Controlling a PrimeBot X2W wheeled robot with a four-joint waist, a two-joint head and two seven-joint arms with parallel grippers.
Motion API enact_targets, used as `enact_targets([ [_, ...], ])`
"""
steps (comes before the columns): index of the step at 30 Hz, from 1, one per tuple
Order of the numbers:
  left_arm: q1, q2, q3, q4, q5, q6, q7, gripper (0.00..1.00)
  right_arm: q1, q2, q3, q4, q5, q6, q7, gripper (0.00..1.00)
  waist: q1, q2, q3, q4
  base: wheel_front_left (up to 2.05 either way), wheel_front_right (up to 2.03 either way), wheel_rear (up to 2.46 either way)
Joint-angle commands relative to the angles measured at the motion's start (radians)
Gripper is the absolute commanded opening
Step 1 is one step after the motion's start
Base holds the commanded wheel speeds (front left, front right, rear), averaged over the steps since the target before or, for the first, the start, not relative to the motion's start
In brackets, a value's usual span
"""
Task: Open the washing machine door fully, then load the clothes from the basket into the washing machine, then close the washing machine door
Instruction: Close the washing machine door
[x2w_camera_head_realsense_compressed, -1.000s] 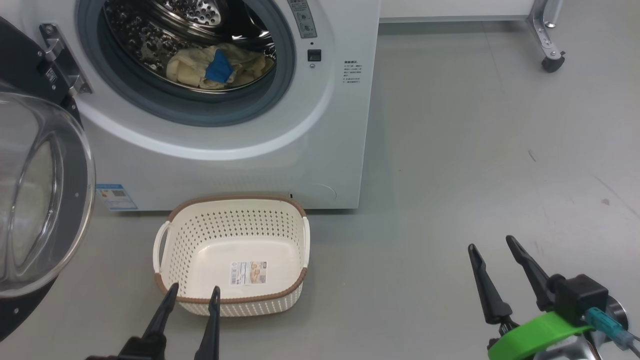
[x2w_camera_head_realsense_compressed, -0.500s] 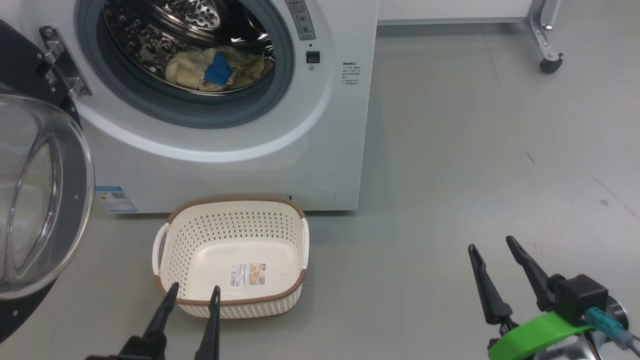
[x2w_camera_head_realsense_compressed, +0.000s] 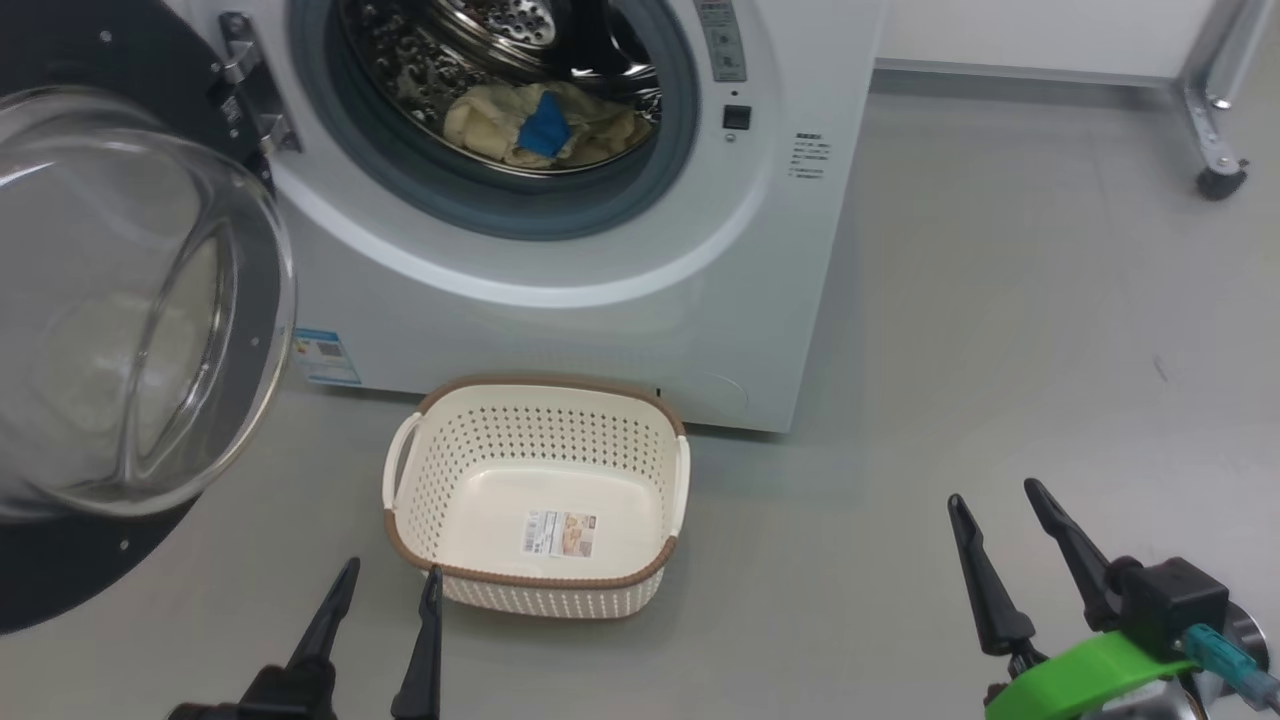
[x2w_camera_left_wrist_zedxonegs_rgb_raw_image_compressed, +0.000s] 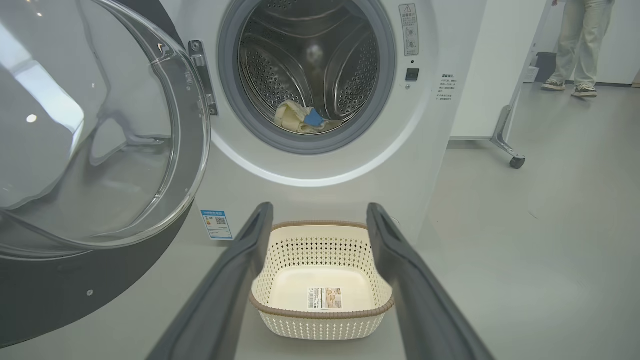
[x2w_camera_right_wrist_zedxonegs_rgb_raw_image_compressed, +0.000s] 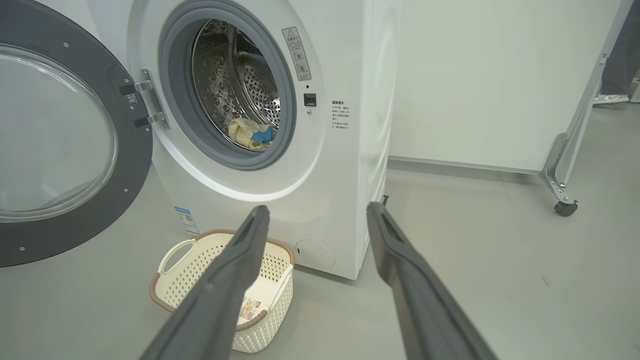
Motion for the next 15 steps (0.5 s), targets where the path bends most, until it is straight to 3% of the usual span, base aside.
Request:
enact_targets([
  [1,-0.046,0.016,0.037,-0.029,0.004,0.216,-0.011,1.0,-0.024,-0.009,0.019,-0.04,-0.001,-0.003,-0.007,1.0,0.0,0.0,-0.003,0.068,0.0,0.0,0.0],
  [15,-0.042,0.026,0.04,-0.041,0.006,0.225,-0.009,1.0,-0.032,-0.009,0.047,-0.037,0.002,-0.003,-0.007,1.0,0.0,0.0,-0.007,0.275,0.0,0.0,0.0],
])
